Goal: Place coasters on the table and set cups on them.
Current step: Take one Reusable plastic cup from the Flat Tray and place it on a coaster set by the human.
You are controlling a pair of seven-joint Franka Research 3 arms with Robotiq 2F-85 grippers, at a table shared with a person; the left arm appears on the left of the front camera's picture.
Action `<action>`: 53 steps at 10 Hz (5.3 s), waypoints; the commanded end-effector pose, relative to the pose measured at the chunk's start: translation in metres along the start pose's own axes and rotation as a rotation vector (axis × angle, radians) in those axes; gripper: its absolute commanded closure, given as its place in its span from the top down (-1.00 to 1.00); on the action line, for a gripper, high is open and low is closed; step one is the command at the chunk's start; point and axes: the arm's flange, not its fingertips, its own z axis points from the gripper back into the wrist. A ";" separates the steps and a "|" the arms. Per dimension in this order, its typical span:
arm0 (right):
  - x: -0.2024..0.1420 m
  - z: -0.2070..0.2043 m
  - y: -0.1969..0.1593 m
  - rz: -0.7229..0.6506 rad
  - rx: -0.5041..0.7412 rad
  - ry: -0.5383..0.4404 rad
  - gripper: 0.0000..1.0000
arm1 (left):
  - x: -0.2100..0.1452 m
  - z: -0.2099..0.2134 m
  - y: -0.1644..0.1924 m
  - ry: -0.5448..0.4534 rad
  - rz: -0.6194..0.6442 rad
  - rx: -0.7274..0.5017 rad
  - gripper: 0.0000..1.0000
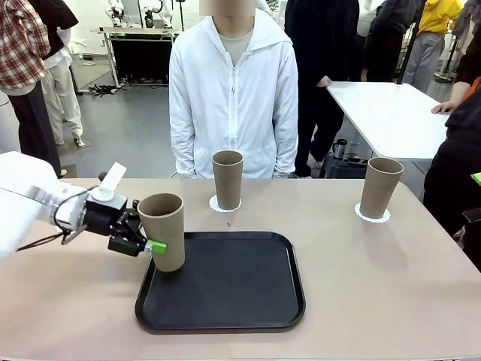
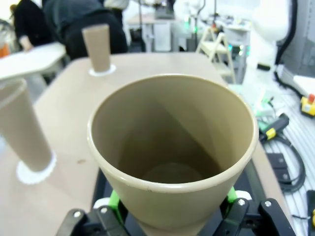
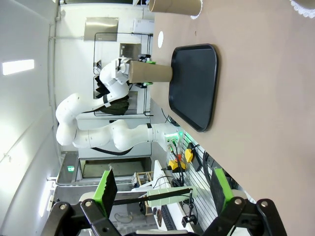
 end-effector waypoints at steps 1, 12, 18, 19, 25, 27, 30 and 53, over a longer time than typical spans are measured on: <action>-0.001 0.001 0.001 0.003 0.009 0.002 1.00 | 0.054 0.034 -0.018 0.018 0.015 0.031 -0.61; -0.001 0.001 0.001 0.003 0.009 0.002 1.00 | 0.034 0.184 0.037 0.030 0.099 0.292 0.71; -0.001 0.001 0.001 0.003 0.009 0.002 1.00 | 0.008 0.295 0.040 -0.035 0.141 0.488 0.71; -0.001 0.001 0.001 0.003 0.009 0.002 1.00 | 0.008 0.296 0.041 0.007 0.165 0.507 0.71; -0.001 0.001 0.001 0.003 0.009 0.002 1.00 | 0.007 0.297 0.041 -0.001 0.166 0.503 0.71; -0.001 0.001 0.001 0.003 0.009 0.002 1.00 | -0.019 0.287 0.066 -0.020 0.149 0.457 0.71; -0.001 0.001 0.001 0.003 0.009 0.002 1.00 | -0.044 0.278 0.081 -0.043 0.129 0.465 0.71; -0.001 0.001 0.001 0.003 0.009 0.002 1.00 | -0.126 0.257 0.090 -0.020 0.106 0.410 0.71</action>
